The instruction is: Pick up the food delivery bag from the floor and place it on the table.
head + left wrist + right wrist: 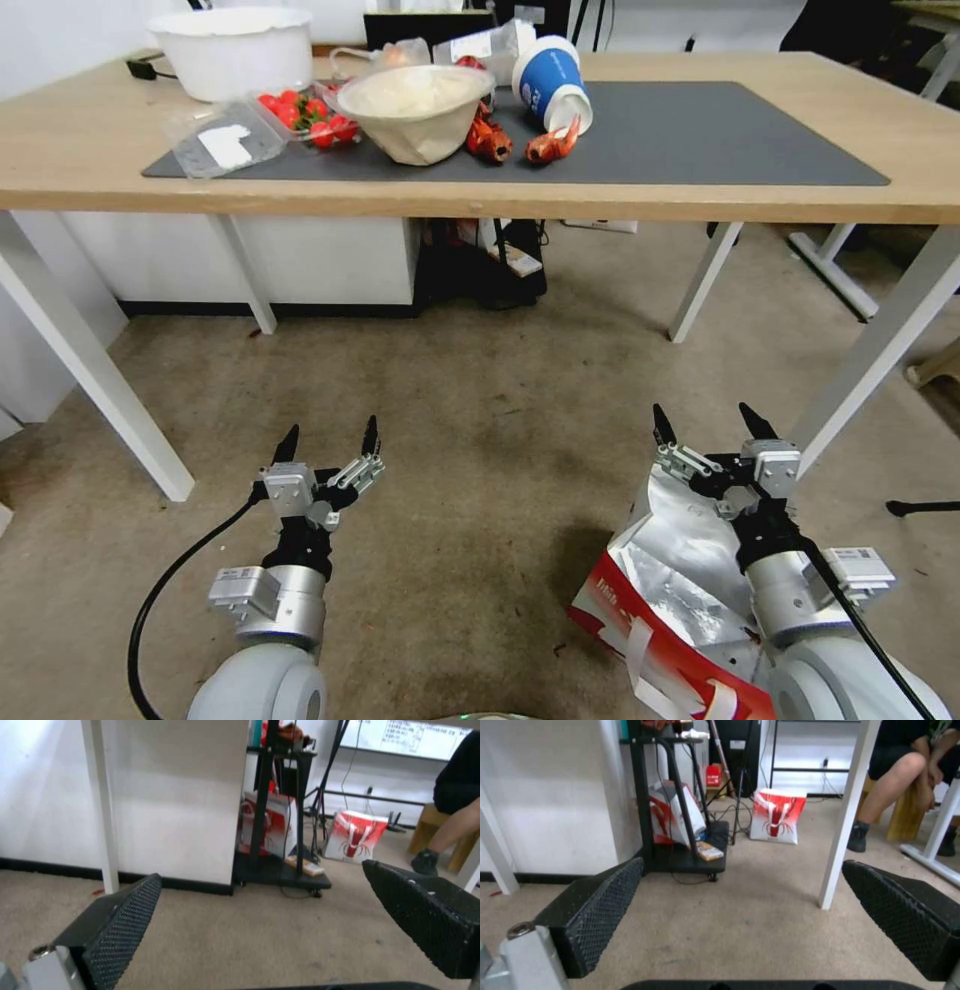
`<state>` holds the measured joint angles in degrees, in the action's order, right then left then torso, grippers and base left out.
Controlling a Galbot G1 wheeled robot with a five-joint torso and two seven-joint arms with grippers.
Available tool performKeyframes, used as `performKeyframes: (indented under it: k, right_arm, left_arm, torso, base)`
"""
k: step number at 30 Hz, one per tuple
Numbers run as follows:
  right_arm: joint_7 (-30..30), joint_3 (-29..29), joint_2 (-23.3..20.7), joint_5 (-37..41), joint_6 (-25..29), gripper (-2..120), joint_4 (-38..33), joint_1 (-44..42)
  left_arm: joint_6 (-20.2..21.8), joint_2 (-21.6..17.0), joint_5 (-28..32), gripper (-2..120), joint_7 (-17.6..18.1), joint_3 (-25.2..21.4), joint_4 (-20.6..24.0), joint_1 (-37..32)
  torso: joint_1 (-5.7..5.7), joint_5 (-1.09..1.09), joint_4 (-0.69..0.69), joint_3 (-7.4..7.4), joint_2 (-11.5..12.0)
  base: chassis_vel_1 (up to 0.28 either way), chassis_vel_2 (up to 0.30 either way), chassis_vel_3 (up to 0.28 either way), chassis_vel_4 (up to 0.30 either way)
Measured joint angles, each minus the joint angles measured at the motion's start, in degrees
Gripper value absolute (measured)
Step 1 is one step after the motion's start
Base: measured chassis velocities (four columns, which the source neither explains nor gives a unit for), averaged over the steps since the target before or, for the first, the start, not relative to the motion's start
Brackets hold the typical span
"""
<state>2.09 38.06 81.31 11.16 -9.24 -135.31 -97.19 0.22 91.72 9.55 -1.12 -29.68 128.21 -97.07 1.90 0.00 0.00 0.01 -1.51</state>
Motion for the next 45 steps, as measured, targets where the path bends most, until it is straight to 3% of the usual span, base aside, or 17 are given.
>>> performKeyframes:
  k: [17,25,28,30,34,36,38,40,45]
  right_arm:
    - [0.21,0.04,-0.76,0.32,-0.4,100,0.26,0.45]
    - [2.58,1.72,-5.69,3.63,-2.88,100,2.33,1.49]
    - [6.47,3.42,-9.64,6.6,-4.91,100,4.5,2.76]
    - [6.8,3.55,-9.94,6.81,-5.03,100,4.72,2.87]
    - [13.55,6.01,-14.35,10.72,-7.02,100,8.12,4.15]
    - [19.83,8.56,-17.29,13.04,-8.63,100,10.99,4.81]
    - [20.7,8.91,-17.79,13.29,-8.72,100,11.55,4.97]
    - [26.57,10.61,-22.27,14.15,-8.51,100,16.62,6.97]
    - [30.64,11.48,-26.69,14.45,-7.14,100,20.59,8.15]
  left_arm:
    - [-0.96,0.11,-0.32,100,-0.1,-0.18,-0.17,-0.07]
    - [-1.89,0.08,-0.48,100,-0.36,-0.43,-0.15,-0.23]
    - [-2.17,0.03,-0.48,100,-0.37,-0.57,-0.1,-0.18]
    - [-2.18,0.03,-0.48,100,-0.37,-0.57,-0.1,-0.18]
    - [-2.27,0.13,-0.48,100,-0.37,-0.59,0.11,-0.11]
    - [-2.29,0.32,-0.48,100,-0.37,-0.57,0.28,-0.08]
    - [-2.29,0.35,-0.48,100,-0.37,-0.57,0.32,-0.07]
    - [-2.29,0.41,-0.47,100,-0.37,-0.56,0.69,-0.12]
    - [-2.29,0.43,-0.44,100,-0.37,-0.69,0.95,-0.16]
  torso:
    - [-0.06,0.0,0.0,-0.01,0.08]
    - [-0.03,0.01,-0.01,-0.01,-0.07]
    - [-0.01,0.0,0.01,-0.01,-0.11]
    - [-0.01,0.0,0.01,-0.01,-0.12]
    - [0.0,0.01,0.0,0.0,-0.16]
    - [0.01,0.02,0.0,-0.01,-0.18]
    - [0.01,0.01,0.0,-0.01,-0.19]
    - [0.02,0.02,0.0,-0.01,-0.23]
    - [0.02,0.01,0.0,-0.01,-0.26]
  base:
    - [0.0,0.0,0.0,0.0]
    - [0.0,0.0,0.0,0.0]
    - [0.0,0.0,0.0,0.0]
    - [0.0,0.0,0.0,0.0]
    - [0.0,0.0,0.0,0.0]
    - [0.0,0.0,0.0,0.0]
    - [0.0,0.0,0.0,0.0]
    - [0.0,0.0,0.0,0.0]
    - [0.0,0.0,0.0,0.0]
